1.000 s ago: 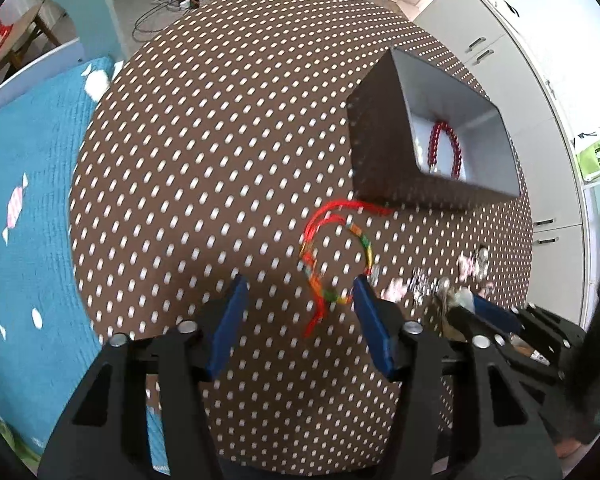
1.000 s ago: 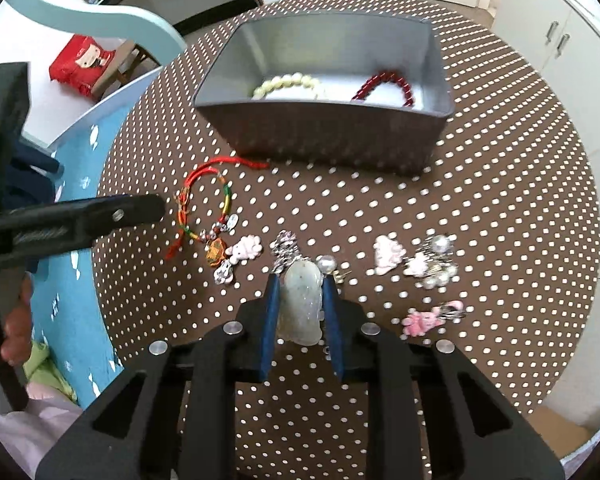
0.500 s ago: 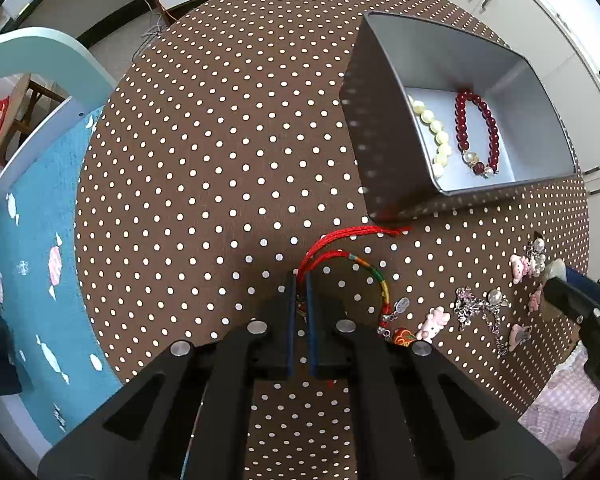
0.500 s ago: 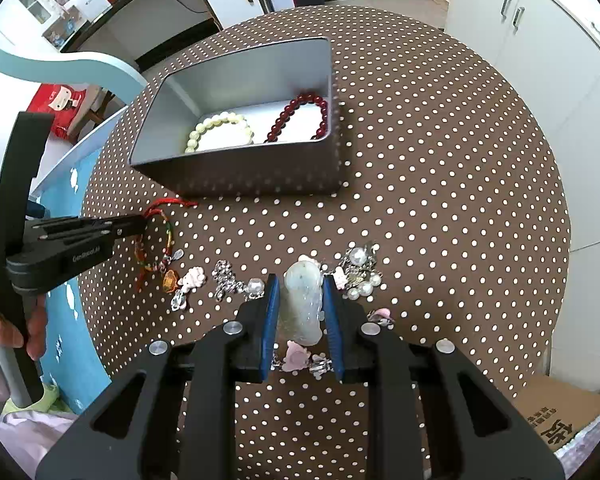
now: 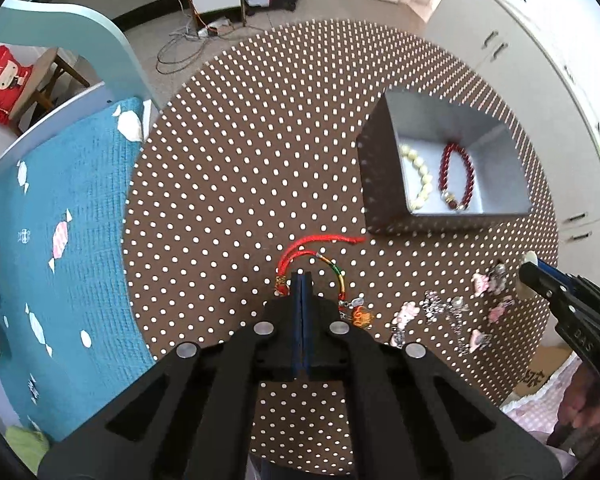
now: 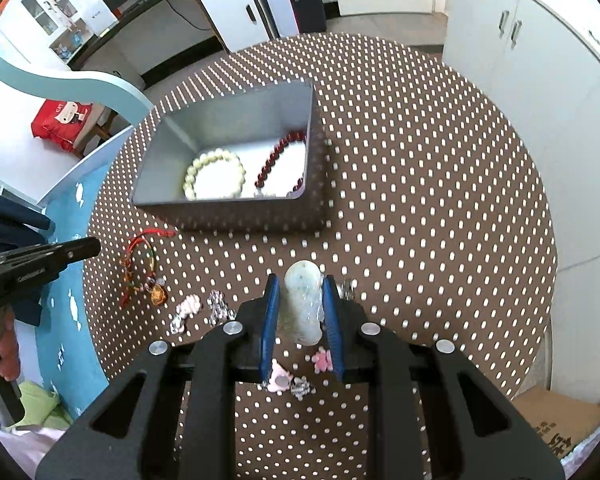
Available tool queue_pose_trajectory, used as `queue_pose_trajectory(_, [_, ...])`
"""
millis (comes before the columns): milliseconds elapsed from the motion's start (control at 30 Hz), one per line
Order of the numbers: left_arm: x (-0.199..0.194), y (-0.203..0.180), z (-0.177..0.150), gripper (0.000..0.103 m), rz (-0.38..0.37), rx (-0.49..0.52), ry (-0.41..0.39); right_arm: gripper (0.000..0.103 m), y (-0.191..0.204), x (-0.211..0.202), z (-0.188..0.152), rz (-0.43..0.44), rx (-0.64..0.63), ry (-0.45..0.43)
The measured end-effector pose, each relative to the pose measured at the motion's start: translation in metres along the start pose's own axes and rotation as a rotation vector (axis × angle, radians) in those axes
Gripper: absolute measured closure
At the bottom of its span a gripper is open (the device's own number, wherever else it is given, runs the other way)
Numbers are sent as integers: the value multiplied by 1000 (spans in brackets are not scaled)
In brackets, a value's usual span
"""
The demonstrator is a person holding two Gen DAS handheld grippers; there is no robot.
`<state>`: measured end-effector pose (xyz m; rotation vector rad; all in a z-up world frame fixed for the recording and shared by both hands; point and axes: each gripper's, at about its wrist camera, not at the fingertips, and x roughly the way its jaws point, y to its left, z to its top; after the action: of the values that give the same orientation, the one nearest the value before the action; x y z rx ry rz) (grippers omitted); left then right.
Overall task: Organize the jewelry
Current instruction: 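Carry the red string bracelet into the box with the left gripper while the right holds the pendant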
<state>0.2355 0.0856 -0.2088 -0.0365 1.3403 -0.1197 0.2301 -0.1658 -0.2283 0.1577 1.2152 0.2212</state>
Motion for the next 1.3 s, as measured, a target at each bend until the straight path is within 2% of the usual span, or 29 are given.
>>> queue_pose_trajectory(200, [-22,3,1,103,-19,-38,-52,83,5,-9,11,14,-39,-30])
queue_pose_trajectory(300, [-13,4,1,103,-20,-47,-24,82,5,-8,13,16,-49,-30])
queue_pose_trajectory(367, [4,5,-2,96,-34,-42,15,83,5,-7,14,21,-51,-24])
queue_pose_trajectory(400, [18,5,-5,84,6,-37,44,82,6,-6,14,24,-56,-19])
queue_pose_trajectory(433, [29,6,-6,80,37,-35,59,82,7,-5,13,22,-61,-15])
queue_pose_trajectory(533, [52,12,-8,79,70,-69,102,82,7,-5,11,20,-68,-10])
queue_pose_trajectory(567, [51,13,-8,77,68,-79,81,82,7,-4,11,20,-67,-7])
queue_pose_trajectory(600, [53,12,-7,68,77,-76,84,82,5,-4,10,19,-65,-4])
queue_pose_trajectory(667, [55,5,-7,70,113,-39,89,82,3,-2,9,16,-56,5])
queue_pose_trajectory(700, [56,3,-7,76,122,-24,94,82,2,-1,8,15,-53,8])
queue_pose_trajectory(733, [56,1,-6,96,118,-19,99,82,1,-1,7,15,-48,14])
queue_pose_trajectory(767, [57,-1,-6,99,123,-11,110,82,0,-1,7,14,-44,15])
queue_pose_trajectory(833, [57,-3,-5,100,128,0,110,82,-1,0,6,18,-39,17])
queue_pose_trajectory(967, [52,5,-4,100,64,-57,128,82,0,-2,6,21,-39,6])
queue_pose_trajectory(1300, [-10,8,10,100,-36,-81,-2,82,1,-15,18,28,-51,-44])
